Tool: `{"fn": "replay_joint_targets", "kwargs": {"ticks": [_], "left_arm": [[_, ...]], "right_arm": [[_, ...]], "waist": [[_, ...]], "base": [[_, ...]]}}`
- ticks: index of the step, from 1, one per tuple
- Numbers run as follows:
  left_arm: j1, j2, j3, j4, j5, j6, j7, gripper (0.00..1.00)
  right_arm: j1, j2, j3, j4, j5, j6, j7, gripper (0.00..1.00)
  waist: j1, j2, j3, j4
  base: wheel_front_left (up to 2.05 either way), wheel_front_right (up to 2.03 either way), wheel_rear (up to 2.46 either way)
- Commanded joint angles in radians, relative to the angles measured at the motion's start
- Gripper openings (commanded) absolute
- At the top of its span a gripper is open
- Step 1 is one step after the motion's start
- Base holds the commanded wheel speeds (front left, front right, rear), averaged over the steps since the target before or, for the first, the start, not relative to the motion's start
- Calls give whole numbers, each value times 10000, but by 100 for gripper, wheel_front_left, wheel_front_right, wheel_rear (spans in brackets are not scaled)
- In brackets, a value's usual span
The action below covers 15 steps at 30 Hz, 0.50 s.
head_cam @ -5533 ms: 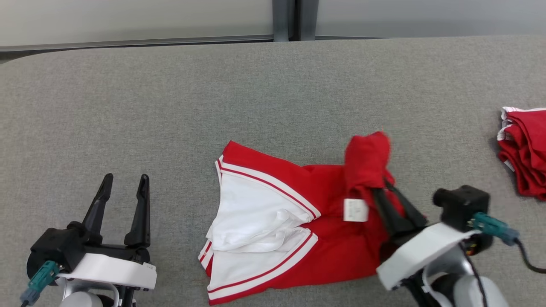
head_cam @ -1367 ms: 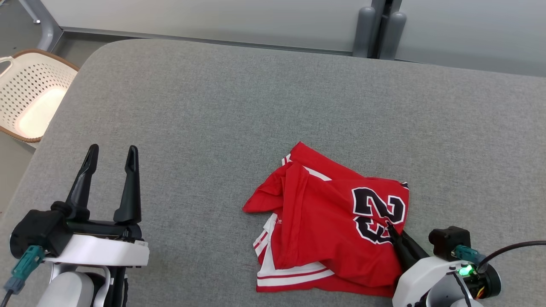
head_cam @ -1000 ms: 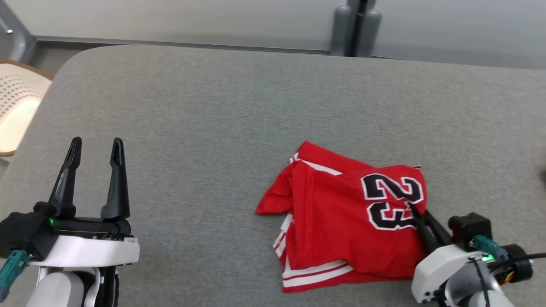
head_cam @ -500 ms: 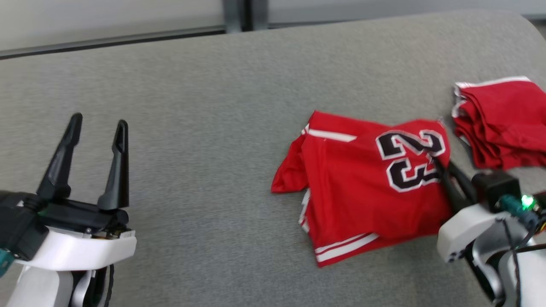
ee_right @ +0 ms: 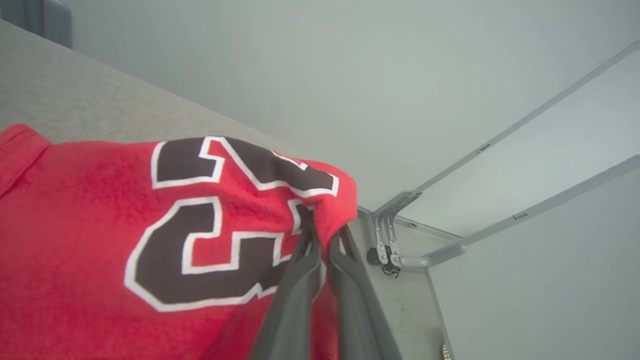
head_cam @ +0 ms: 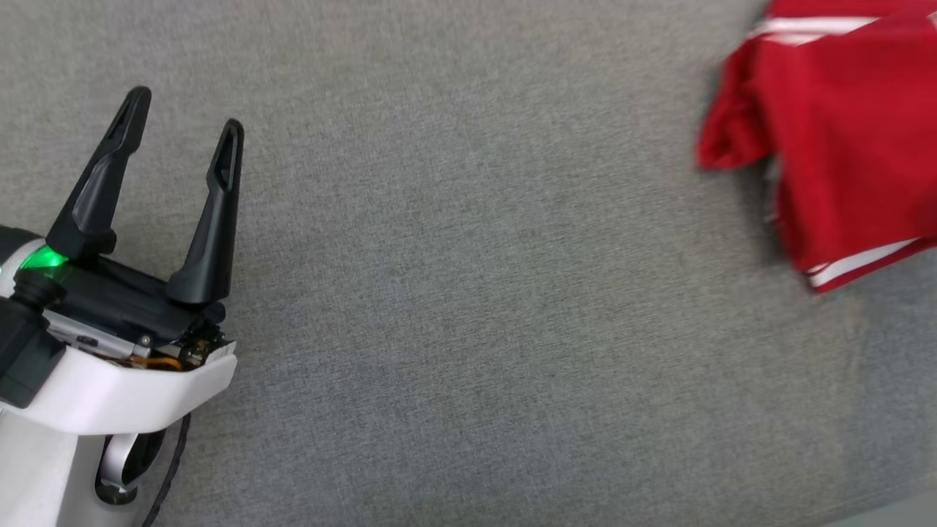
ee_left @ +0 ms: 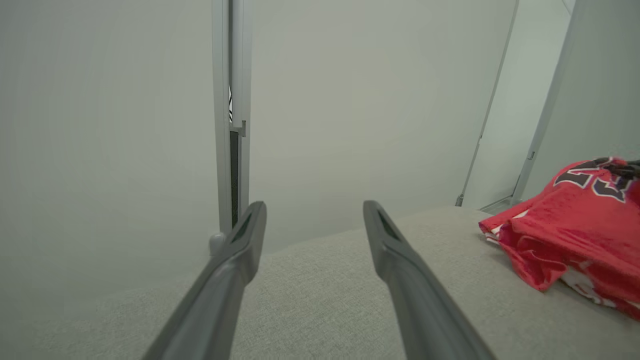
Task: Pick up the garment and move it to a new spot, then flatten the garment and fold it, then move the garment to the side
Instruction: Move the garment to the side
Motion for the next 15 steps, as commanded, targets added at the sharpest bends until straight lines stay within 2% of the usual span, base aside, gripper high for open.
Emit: {"fn": "replay_joint_targets", "kwargs": {"ticks": [1, 4, 6, 7, 8, 9, 10, 15], "left_arm": [[-179, 82, -14, -21, 98, -68, -32, 100], [-479, 159, -91, 7, 76, -178, -92, 100], [-638, 191, -126, 56, 49, -244, -139, 100], [-709, 207, -130, 84, 33, -254, -171, 100], [-773, 204, -129, 121, 11, -270, -186, 100], [-835, 201, -132, 149, 0, -280, -197, 100], [-883, 208, -139, 182, 3, -295, -228, 100], [-849, 191, -140, 357, -5, -319, -298, 100]], "right_arm": [[-40, -125, -181, -11, -36, -24, 155, 0], [1, -501, -852, 77, 53, -26, 542, 0], [-60, -478, -1099, 276, 184, -26, 609, 0], [-93, -408, -1204, 452, 175, -26, 648, 10], [-138, -253, -1308, 616, 175, -26, 633, 43], [-188, -55, -1429, 791, 180, -25, 580, 85], [-198, 152, -1532, 971, 138, -25, 555, 100], [-16, 1073, -2123, 1643, -310, -25, 63, 100]], "waist": [[0, 0, 538, 194], [0, 0, 894, 405], [0, 0, 1098, 538], [0, 0, 1183, 594], [0, 0, 1257, 642], [0, 0, 1313, 689], [0, 0, 1339, 724], [0, 0, 1179, 761]], "base": [[0, 0, 0], [0, 0, 0], [0, 0, 0], [0, 0, 0], [0, 0, 0], [0, 0, 0], [0, 0, 0], [0, 0, 0]]}}
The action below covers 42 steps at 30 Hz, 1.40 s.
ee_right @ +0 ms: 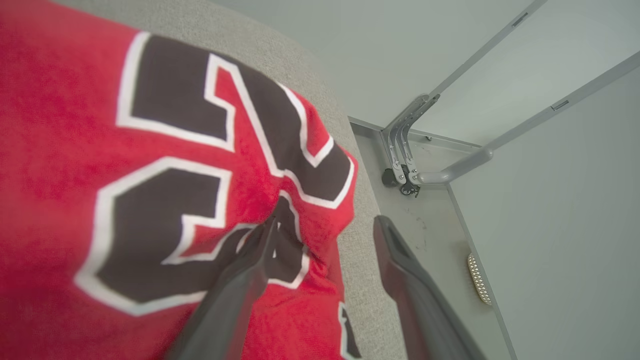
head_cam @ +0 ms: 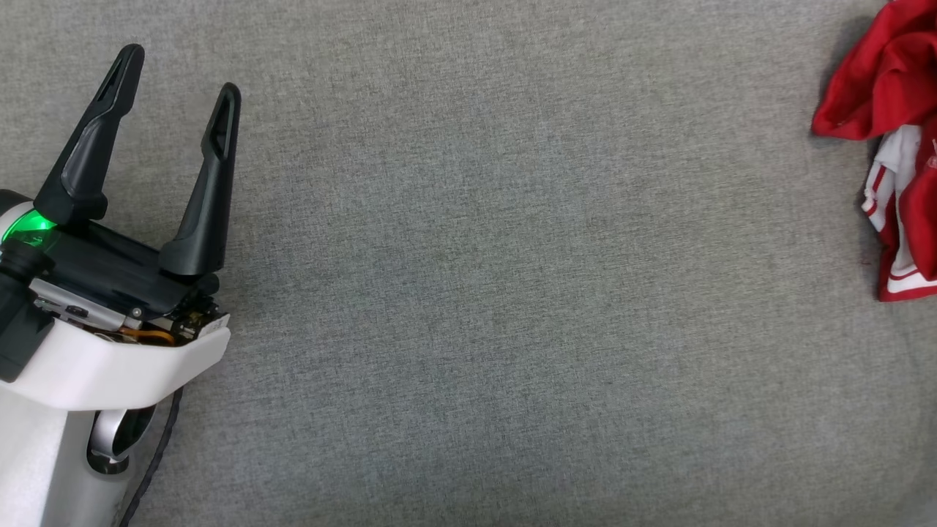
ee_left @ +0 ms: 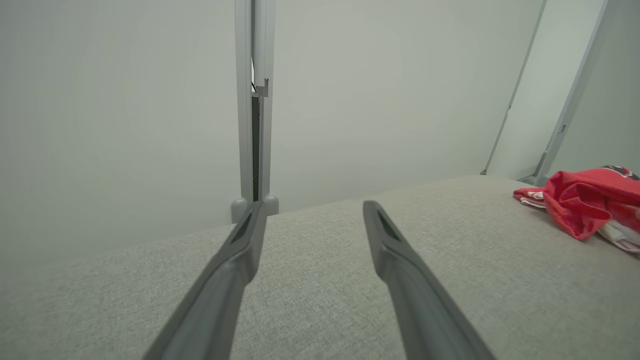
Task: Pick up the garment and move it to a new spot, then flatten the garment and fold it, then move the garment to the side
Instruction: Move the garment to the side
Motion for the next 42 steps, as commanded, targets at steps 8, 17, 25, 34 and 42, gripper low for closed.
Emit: {"fn": "replay_joint_targets", "kwargs": {"ticks": [8, 17, 25, 34, 42], "left_arm": [[624, -122, -6, 558, 3, 139, -98, 100], [1673, -411, 26, 1106, -138, 539, -127, 100], [2427, -811, 390, 1525, -480, 1118, -152, 100], [3118, -1118, 858, 2026, -658, 1602, -170, 100], [3869, -1300, 911, 2524, -696, 1780, -180, 100]], "right_arm": [[970, 1197, -1140, 484, 162, -23, -1784, 100], [2435, 2526, -16, -766, 673, -23, -3345, 100], [3443, 3666, 1844, -1968, 87, -23, -3915, 100], [4019, 4166, 3048, -2563, 123, -23, -4039, 100], [4813, 4243, 3148, -2668, 291, -23, -3830, 100]], "waist": [[0, 0, -1418, -292], [0, 0, -2989, -355], [0, 0, -4003, 167], [0, 0, -4865, 1278], [0, 0, -5881, 1691]], "base": [[0, 0, 0], [0, 0, 0], [0, 0, 0], [0, 0, 0], [0, 0, 0]]}}
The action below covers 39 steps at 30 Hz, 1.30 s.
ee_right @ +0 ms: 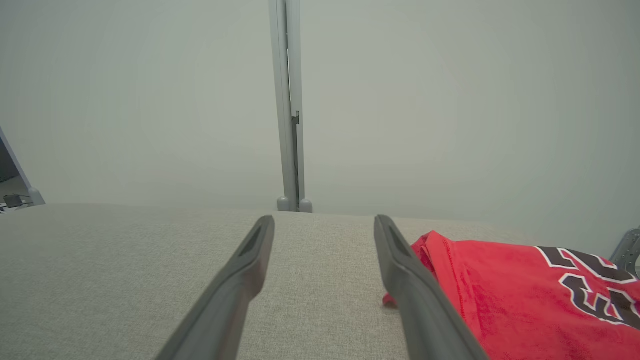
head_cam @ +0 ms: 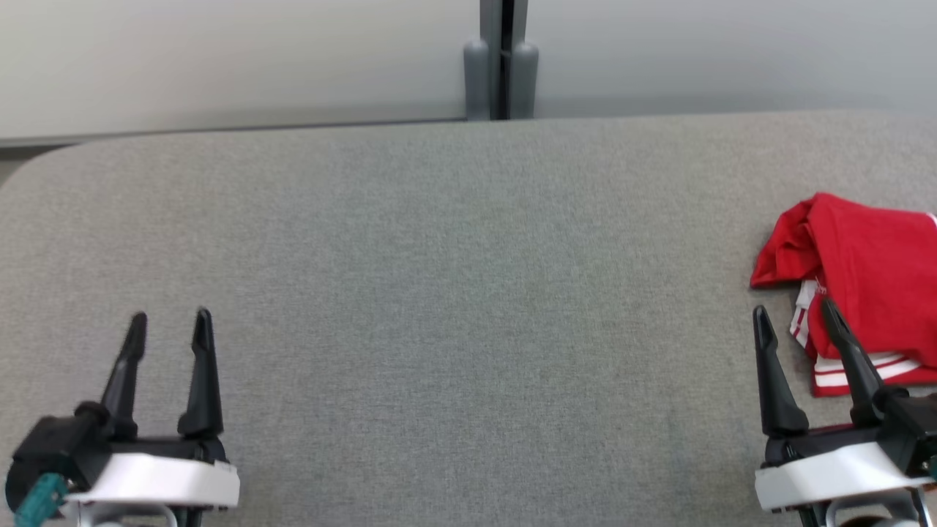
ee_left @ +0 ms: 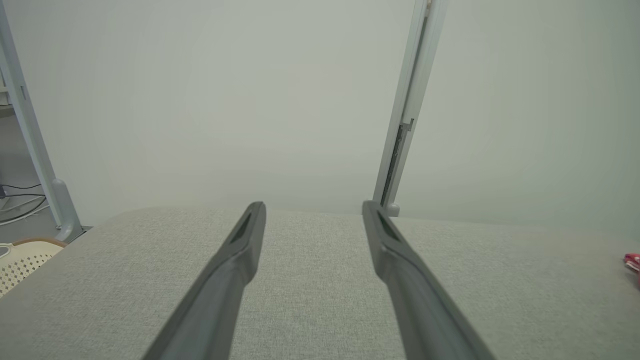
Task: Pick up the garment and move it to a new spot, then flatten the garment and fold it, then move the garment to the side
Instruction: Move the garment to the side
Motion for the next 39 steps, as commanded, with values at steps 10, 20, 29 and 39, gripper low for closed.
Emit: {"fn": "replay_joint_targets", "kwargs": {"ticks": [10, 20, 29, 39], "left_arm": [[966, -11, -507, 525, 233, 122, 183, 100], [1338, 44, -578, 851, 139, 72, 163, 100], [1330, 111, -658, 885, 144, 145, 240, 100], [1178, 162, -720, 1002, 89, 127, 232, 100]], "right_arm": [[1433, -6, -284, -231, 287, -15, 518, 100], [2231, -5, -245, -521, 401, -15, 897, 100], [2270, -13, -209, -678, 322, -15, 1066, 100], [2141, -11, -240, -610, 308, -15, 1045, 100]], "waist": [[0, -1, -1705, 260], [0, -1, -2201, 214], [0, -1, -2182, 189], [0, -1, -2110, 237]], "base": [[0, 0, 0], [0, 0, 0], [0, 0, 0], [0, 0, 0]]}}
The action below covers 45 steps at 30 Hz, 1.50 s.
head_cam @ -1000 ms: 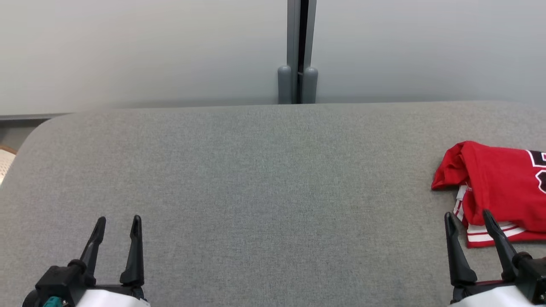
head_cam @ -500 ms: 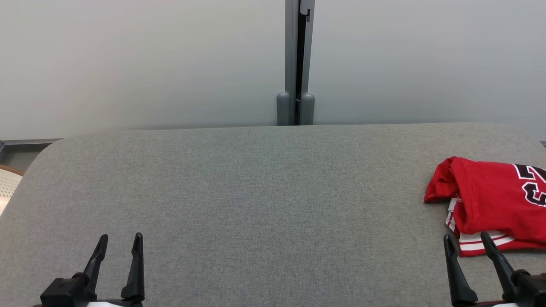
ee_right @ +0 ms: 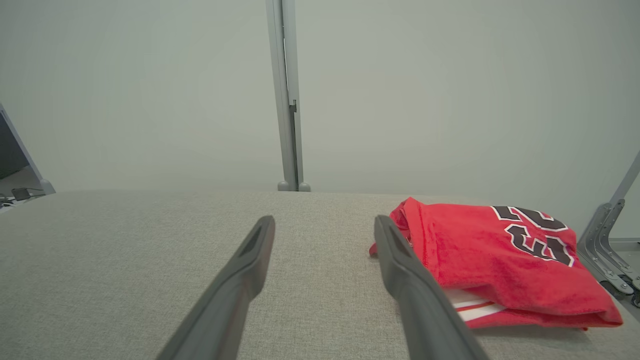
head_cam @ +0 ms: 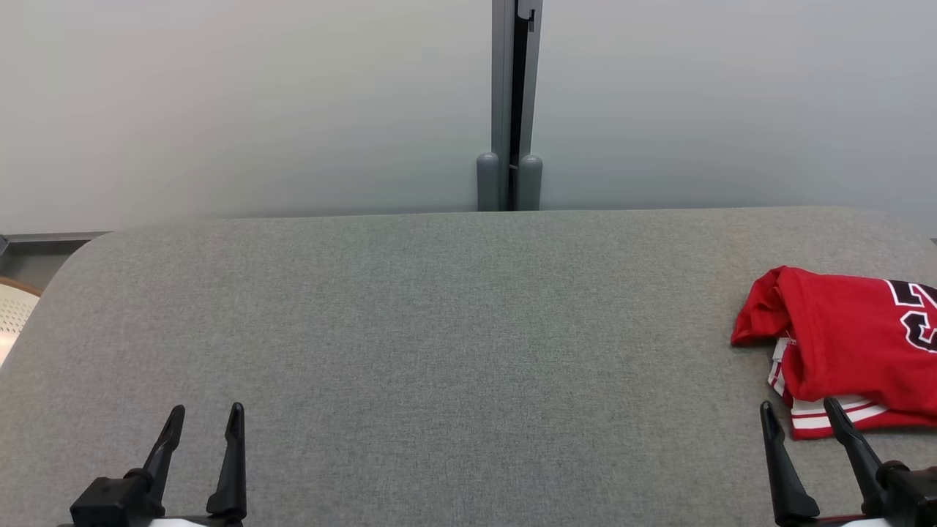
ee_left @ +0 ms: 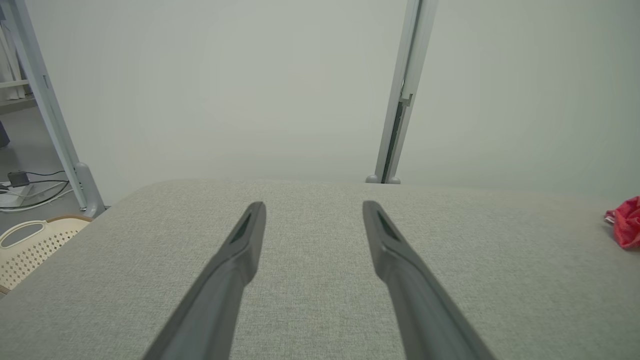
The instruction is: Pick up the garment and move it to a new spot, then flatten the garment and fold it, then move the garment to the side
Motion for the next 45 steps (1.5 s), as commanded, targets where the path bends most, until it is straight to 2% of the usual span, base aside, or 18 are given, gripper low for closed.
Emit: {"fn": "replay_joint_targets", "kwargs": {"ticks": [1, 13, 14, 19, 45], "left_arm": [[-136, 44, 4, 28, -54, 16, -4, 100], [-198, 32, -53, 187, -68, 126, -26, 100], [-67, -6, -61, 160, -51, 89, -2, 0], [160, -256, -161, 477, -94, 81, 16, 0], [-658, -938, 855, 801, -3824, -663, 1140, 0]], "right_arm": [[-66, -18, -38, 15, -20, -5, -9, 100], [-125, -15, -14, -12, 48, -5, 1, 100], [-46, 0, 5, 12, 18, 0, -1, 0], [83, 44, 59, 366, 69, 0, -7, 0], [-1085, -236, 92, 1584, 5225, -1, -60, 0]], "waist": [[0, -1, -3, 7], [0, -1, -16, -19], [0, -1, -17, -19], [0, -1, -14, -22], [0, -1, 113, -123]], "base": [[0, 0, 0], [0, 0, 0], [0, 0, 0], [0, 0, 0], [0, 0, 0]]}}
